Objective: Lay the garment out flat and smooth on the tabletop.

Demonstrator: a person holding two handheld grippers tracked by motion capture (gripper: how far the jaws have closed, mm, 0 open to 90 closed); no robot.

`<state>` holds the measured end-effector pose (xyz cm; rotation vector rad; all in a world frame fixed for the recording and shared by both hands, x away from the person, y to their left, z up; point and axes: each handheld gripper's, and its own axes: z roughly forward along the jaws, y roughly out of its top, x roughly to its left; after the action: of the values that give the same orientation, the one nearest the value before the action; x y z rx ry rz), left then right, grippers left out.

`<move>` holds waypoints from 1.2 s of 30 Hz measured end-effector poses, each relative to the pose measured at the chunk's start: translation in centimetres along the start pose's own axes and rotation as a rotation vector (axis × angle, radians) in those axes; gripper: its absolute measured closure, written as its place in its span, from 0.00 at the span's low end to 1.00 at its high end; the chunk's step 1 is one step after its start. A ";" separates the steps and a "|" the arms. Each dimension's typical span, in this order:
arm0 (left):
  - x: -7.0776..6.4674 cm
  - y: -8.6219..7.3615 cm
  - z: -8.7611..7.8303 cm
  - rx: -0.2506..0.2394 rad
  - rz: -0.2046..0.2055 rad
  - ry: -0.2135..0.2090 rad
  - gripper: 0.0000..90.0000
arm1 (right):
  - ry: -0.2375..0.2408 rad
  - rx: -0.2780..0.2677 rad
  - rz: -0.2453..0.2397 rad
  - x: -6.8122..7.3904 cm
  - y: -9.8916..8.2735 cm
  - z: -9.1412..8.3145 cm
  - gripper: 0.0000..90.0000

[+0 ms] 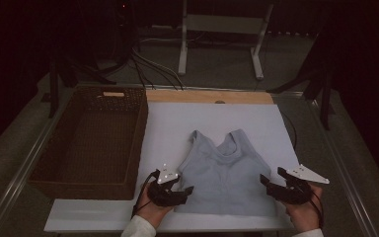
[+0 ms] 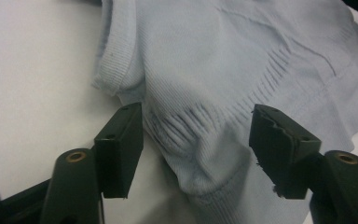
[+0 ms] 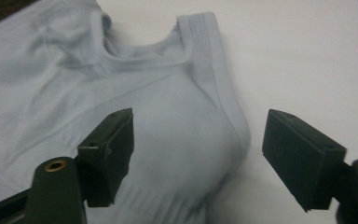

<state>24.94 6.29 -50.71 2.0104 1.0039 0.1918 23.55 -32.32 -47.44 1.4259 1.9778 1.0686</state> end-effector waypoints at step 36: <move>-0.6 -0.3 -0.5 0.069 -0.009 -0.075 0.95 | 0.103 0.259 0.076 -0.7 -2.2 0.7 0.95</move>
<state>24.16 6.31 -50.44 2.0596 0.9846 0.0772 23.09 -33.11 -49.73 1.6188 2.2176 0.9616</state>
